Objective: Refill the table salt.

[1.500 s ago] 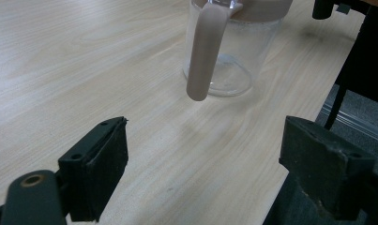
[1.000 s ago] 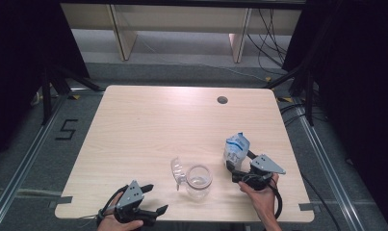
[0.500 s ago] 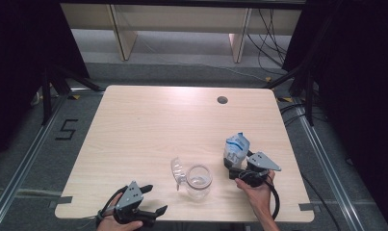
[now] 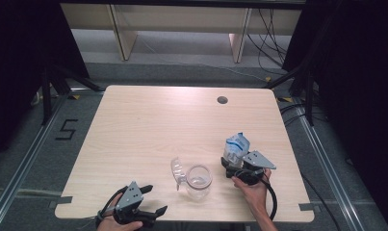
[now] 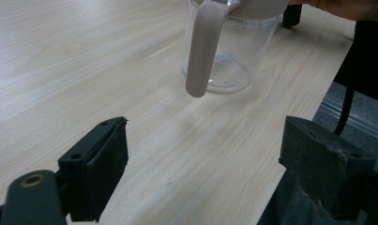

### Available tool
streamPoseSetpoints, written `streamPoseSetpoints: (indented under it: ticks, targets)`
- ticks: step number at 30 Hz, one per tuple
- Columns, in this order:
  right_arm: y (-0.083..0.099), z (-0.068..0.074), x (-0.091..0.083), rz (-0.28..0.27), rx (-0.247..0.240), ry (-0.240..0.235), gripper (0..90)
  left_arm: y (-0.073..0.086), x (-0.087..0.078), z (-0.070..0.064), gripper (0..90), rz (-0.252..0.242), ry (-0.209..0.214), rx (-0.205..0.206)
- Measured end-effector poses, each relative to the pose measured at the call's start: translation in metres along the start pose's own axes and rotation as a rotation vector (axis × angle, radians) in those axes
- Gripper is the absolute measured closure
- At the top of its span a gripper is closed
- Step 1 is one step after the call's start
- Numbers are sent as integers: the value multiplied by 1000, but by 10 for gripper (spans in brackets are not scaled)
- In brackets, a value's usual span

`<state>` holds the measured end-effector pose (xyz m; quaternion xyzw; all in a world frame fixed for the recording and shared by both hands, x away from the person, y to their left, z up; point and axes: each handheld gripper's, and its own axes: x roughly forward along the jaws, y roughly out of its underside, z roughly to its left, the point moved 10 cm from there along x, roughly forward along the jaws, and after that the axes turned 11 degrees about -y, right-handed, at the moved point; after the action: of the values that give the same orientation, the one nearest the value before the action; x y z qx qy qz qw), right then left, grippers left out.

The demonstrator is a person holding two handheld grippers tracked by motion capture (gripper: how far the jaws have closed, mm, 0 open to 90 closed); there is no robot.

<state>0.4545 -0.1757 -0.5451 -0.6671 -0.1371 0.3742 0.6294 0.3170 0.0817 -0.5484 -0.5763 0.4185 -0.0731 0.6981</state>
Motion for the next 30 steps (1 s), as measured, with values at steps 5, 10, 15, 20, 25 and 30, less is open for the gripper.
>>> streamPoseSetpoints:
  ticks: [5,10,15,20,25,30]
  targets:
    - [-2,-5,1,-19,-23,19,162,0,0,0,151,-3,-1,-4]
    - [-1,-5,3,-19,-18,14,173,0,0,-1,151,0,-1,2]
    - [0,-6,5,-11,-33,14,182,0,0,-1,151,1,-1,3]
    - [0,-6,6,-10,-33,18,194,1,-1,-1,151,4,-6,6]
    - [0,-5,6,-9,-37,21,203,1,-1,-1,151,4,-7,4]
    - [0,-5,7,-8,-39,24,212,1,0,-1,151,1,-2,6]
